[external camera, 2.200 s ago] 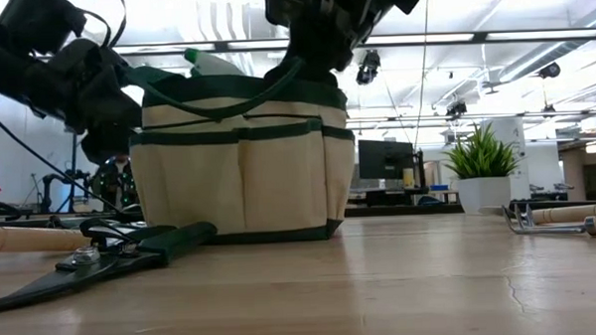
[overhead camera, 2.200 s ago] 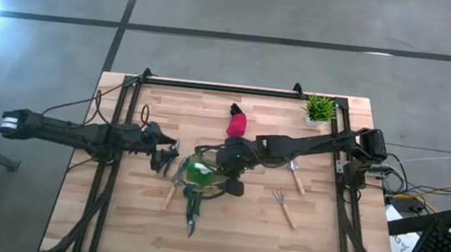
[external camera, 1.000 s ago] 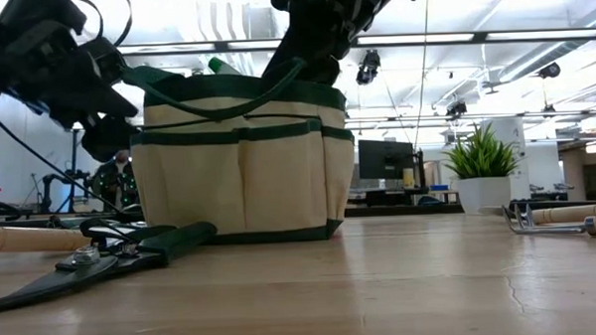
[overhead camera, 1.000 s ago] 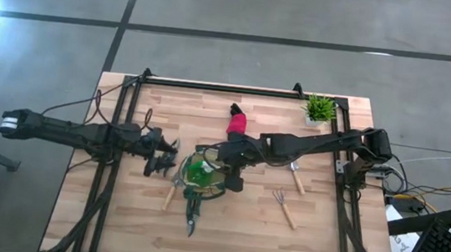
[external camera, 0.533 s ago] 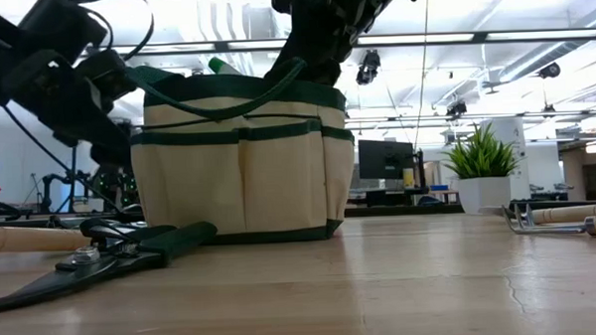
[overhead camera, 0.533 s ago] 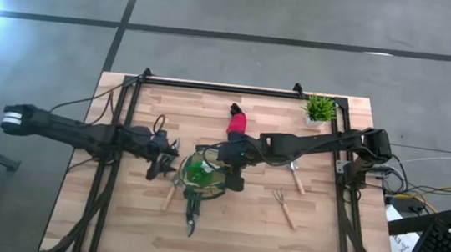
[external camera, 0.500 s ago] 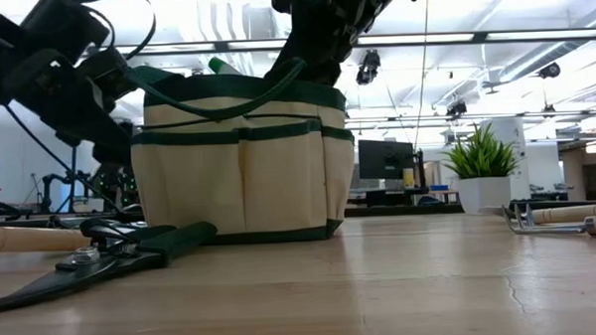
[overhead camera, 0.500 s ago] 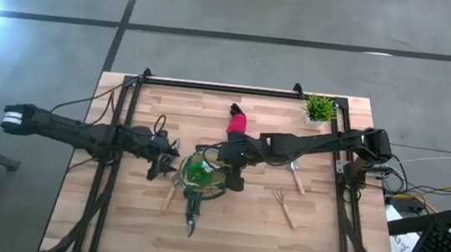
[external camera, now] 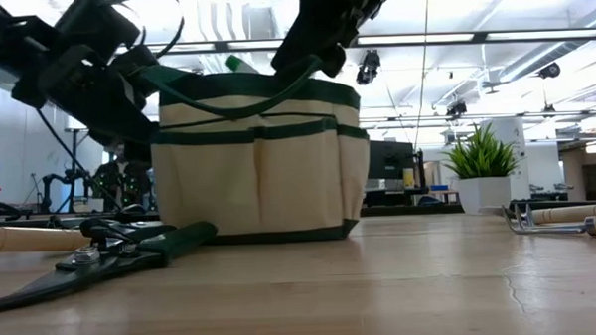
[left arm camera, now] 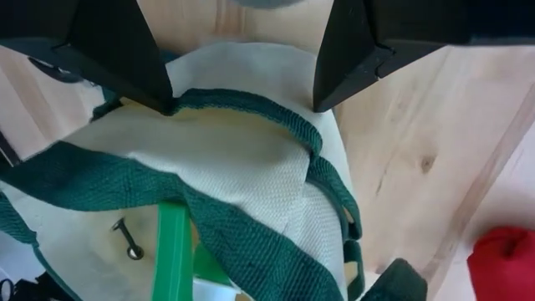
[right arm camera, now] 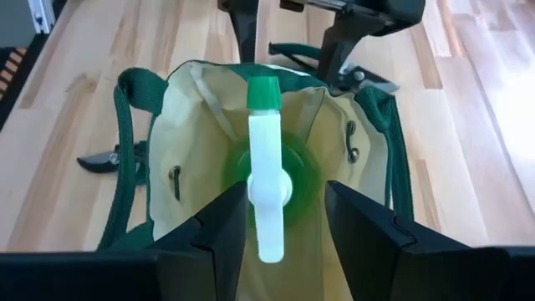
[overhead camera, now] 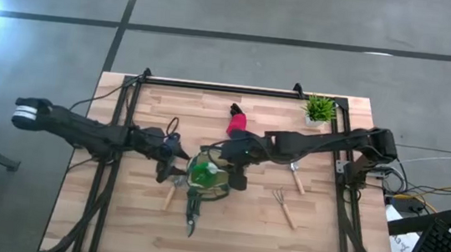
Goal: Pick & Place Garden tools in Gardening bag
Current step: Adjust the spray bottle into the white gardening bag
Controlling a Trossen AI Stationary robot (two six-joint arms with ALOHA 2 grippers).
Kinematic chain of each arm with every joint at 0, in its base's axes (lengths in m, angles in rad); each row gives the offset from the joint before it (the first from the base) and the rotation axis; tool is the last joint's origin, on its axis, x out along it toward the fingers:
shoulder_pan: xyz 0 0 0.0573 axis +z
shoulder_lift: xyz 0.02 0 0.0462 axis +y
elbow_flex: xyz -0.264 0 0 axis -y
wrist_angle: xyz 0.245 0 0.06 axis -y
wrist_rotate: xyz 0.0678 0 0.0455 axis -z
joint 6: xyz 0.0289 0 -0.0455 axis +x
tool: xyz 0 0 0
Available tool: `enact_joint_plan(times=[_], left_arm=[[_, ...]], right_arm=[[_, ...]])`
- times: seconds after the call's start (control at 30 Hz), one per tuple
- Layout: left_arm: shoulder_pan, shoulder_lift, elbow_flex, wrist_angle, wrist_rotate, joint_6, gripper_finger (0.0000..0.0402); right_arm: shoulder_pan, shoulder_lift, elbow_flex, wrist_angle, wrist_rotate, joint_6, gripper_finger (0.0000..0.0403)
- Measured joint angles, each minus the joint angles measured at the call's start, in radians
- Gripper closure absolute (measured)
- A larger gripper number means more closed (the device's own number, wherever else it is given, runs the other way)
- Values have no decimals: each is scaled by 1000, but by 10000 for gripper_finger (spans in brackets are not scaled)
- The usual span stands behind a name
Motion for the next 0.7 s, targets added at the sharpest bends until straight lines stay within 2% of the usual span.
enact_joint_plan(times=[0.43,0.7], left_arm=[[1,250,221,7,0,79,108],[1,385,310,5,1,79,108]], right_arm=[[19,-79,-1,-217,3,39,268],[53,-151,-32,-238,8,115,252]])
